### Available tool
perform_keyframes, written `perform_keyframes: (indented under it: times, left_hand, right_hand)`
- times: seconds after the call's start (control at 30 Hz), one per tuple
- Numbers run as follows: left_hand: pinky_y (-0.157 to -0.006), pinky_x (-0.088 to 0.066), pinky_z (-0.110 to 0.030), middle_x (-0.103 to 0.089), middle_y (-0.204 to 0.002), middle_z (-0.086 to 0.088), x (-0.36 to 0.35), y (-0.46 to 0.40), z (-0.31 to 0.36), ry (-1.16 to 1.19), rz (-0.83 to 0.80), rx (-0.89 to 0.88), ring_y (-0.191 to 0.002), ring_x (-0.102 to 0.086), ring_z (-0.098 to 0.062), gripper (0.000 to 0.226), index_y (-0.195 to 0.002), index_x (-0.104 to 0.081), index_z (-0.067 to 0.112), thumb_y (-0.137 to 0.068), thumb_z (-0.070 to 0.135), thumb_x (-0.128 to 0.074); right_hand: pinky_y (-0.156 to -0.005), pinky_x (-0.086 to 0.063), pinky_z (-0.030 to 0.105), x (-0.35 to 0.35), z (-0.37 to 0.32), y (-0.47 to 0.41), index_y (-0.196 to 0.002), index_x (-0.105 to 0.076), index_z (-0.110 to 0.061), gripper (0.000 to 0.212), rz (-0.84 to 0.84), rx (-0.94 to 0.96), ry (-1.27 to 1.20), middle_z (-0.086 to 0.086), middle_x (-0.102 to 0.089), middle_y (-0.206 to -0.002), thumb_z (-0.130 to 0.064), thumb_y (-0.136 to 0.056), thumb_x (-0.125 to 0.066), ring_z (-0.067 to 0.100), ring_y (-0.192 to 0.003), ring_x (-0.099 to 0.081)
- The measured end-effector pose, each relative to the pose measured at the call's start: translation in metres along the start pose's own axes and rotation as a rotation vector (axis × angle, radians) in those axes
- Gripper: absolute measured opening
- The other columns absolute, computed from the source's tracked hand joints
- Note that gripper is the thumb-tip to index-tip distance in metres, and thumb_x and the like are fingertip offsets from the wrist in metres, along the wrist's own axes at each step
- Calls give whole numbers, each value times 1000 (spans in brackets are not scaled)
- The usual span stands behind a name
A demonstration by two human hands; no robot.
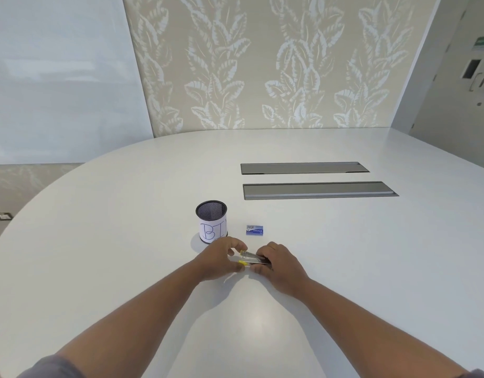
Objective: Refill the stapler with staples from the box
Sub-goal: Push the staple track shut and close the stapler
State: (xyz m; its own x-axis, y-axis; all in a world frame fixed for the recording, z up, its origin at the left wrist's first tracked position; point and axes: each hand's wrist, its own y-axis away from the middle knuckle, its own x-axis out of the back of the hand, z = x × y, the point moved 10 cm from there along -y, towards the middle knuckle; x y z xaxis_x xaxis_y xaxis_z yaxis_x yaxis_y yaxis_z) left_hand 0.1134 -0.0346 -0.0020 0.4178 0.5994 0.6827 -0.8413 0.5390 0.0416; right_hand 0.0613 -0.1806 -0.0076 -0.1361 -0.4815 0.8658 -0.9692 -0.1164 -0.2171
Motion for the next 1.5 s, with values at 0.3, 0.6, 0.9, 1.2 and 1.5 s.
perform_keyframes:
  times: [0.3,0.6,0.9,1.2,1.5]
  left_hand:
    - [-75,-45,-19,-62,-91,18,-4,-2,-8,21,-1,12,-82,-53,-3,35,-95,-70,34,-66,20,-84]
    - [-69,-47,-21,-54,-93,3,-4,2,-23,38,-5,68,-75,-51,-13,40,-101,-70,29,-66,19,-88]
    - [-61,-47,-12,-52,-97,2,-5,2,-27,65,-7,93,-79,-51,-12,46,-106,-68,30,-67,16,-89]
    - [-64,-48,-15,-53,-97,1,-5,4,-24,75,-8,82,-83,-51,-7,51,-107,-68,31,-64,14,-90]
    - [-66,-46,-18,-53,-96,7,-8,4,-23,95,-32,97,-88,-51,-6,55,-108,-67,34,-62,15,-91]
  right_hand:
    - [-83,-44,36,10,1,4,-102,-71,-13,15,-86,0,-165,4,-66,-93,-15,-87,-70,22,-89,-55]
    - [-65,-41,19,11,26,11,-97,-75,-19,16,-84,-196,-375,-2,-59,-77,-12,-84,-75,7,-66,-46]
    - [-66,-43,16,8,33,11,-102,-75,-18,19,-84,-215,-412,-2,-63,-81,-11,-85,-74,6,-67,-50]
    - [-62,-44,12,10,35,10,-98,-74,-22,20,-97,-196,-425,-9,-62,-76,-9,-82,-75,1,-61,-50]
    - [-58,-46,15,9,36,9,-94,-73,-21,24,-101,-202,-451,-10,-60,-74,-3,-78,-74,0,-53,-51]
